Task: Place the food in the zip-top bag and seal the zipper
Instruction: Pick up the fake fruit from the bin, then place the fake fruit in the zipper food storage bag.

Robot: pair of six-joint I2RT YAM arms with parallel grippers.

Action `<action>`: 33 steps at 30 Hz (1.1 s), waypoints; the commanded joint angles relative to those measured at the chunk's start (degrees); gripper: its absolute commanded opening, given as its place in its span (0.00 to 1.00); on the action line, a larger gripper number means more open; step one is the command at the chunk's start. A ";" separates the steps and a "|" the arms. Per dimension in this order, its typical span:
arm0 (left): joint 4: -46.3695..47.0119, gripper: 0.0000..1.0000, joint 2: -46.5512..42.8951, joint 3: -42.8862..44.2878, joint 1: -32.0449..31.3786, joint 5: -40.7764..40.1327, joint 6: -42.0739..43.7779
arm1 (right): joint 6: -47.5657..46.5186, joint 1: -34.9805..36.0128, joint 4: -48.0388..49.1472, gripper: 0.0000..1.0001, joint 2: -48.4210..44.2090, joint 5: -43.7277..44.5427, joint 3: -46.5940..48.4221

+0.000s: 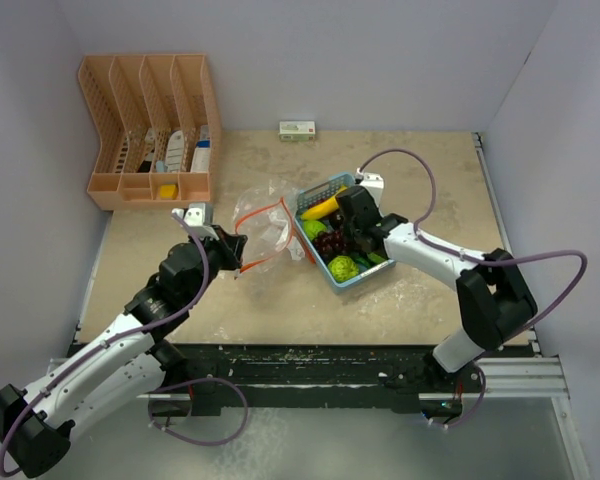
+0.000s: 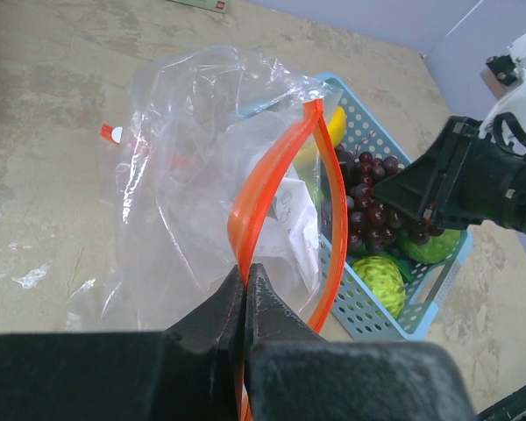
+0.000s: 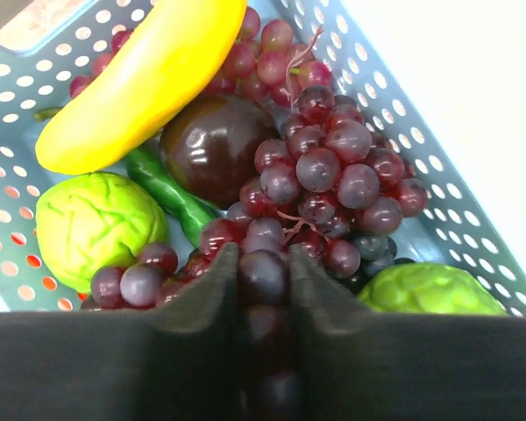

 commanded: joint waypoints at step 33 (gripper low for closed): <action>1.08 0.00 4.50 2.35 -0.03 3.16 -6.31 | -2.46 0.07 27.01 0.00 -24.99 -35.32 1.66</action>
